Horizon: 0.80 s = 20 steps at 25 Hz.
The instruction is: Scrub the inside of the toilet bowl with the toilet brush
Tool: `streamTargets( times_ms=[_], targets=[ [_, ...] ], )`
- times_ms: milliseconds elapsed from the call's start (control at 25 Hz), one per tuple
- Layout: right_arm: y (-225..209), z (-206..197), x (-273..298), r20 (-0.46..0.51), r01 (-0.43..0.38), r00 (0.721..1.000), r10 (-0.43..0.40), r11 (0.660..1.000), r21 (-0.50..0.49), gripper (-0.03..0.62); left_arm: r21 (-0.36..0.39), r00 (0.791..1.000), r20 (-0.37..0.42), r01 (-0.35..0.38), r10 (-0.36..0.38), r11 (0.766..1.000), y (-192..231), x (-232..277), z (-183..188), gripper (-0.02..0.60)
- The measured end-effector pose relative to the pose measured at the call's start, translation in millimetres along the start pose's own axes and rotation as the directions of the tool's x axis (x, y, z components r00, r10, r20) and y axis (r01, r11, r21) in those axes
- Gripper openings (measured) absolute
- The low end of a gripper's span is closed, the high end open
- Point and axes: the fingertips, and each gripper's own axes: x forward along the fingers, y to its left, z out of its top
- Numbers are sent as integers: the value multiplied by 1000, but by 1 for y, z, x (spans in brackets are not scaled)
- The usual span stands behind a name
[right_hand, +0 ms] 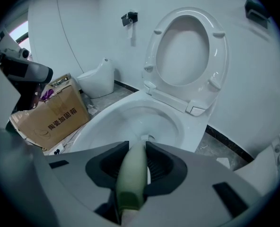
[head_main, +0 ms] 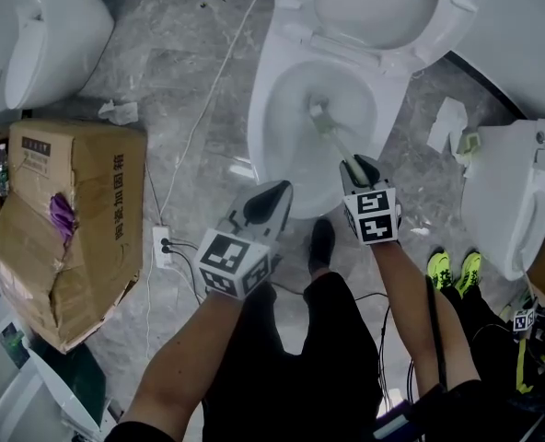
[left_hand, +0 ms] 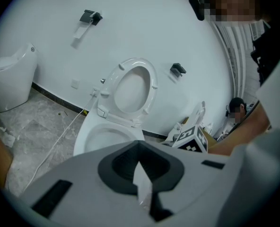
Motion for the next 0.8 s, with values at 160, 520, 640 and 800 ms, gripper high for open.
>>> streamTargets(
  times_ms=[160, 520, 640, 800],
  targets=[
    [9, 2, 3, 2, -10, 1000, 10, 1000, 6, 117, 2, 1000, -1, 0, 0, 1000, 4, -3, 0, 9],
    [27, 18, 12, 17, -37, 999, 37, 999, -7, 117, -6, 1000, 3, -15, 15, 1000, 20, -11, 5, 9],
    [28, 26, 14, 28, -41, 999, 41, 999, -8, 117, -12, 1000, 15, -12, 12, 1000, 21, -10, 11, 9],
    [22, 31, 21, 33, -27, 999, 28, 999, -22, 117, -9, 1000, 19, -5, 5, 1000, 23, -6, 15, 9]
  ],
)
